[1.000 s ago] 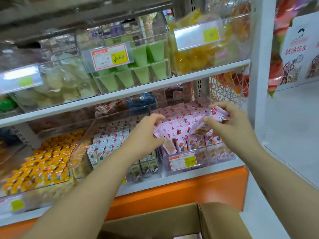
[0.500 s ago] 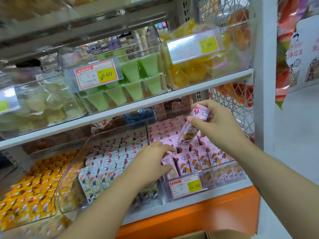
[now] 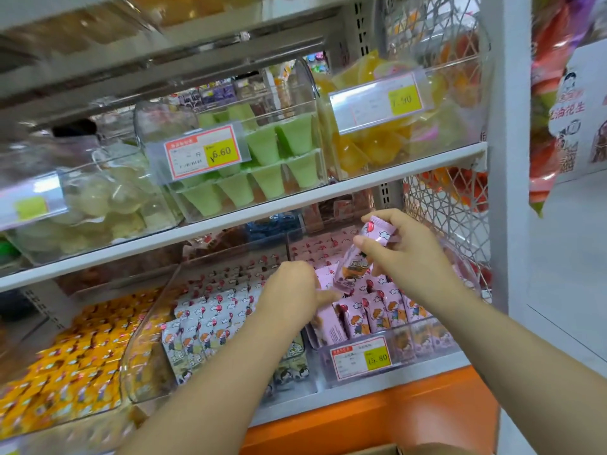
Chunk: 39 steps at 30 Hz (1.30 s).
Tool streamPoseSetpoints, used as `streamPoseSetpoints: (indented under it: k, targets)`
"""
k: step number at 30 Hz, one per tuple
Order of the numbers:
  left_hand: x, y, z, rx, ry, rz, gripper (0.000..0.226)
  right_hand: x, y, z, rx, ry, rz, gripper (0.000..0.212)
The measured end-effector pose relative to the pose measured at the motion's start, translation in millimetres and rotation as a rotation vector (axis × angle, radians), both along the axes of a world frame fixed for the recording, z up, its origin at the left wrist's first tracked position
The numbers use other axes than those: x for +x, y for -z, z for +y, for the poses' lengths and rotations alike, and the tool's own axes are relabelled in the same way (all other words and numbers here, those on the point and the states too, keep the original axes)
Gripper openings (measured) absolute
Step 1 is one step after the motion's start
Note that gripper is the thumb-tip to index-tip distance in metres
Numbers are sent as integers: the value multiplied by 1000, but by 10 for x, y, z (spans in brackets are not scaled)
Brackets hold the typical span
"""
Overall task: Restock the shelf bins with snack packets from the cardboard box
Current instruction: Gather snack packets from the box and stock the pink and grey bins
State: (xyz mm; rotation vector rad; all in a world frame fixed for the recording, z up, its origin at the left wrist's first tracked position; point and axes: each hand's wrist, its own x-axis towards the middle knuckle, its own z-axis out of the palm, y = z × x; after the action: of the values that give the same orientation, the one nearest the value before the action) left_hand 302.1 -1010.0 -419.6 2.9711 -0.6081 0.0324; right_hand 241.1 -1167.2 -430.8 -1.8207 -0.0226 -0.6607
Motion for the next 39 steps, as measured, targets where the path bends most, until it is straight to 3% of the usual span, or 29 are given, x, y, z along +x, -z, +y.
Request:
streamPoseSetpoints:
  k: [2, 7, 13, 25, 29, 32, 39]
  targets:
    - [15, -44, -38, 56, 33, 74, 22, 2, 14, -7, 0, -9, 4, 25]
    - [89, -110, 28, 126, 151, 112, 46, 33, 57, -63, -16, -4, 22, 28]
    - [189, 37, 96, 92, 197, 137, 24, 118, 21, -43, -17, -17, 11, 22]
    - [266, 84, 193, 152, 388, 195, 36, 237, -4, 53, -62, -51, 11, 21]
    - [246, 146, 215, 83, 347, 169, 31, 202, 26, 92, -75, -63, 12, 20]
    - [174, 172, 234, 1, 388, 76, 14, 179, 18, 115, -81, -58, 0, 20]
    - [-11, -116, 627, -489, 266, -67, 12, 149, -34, 90, -1, -70, -32, 19]
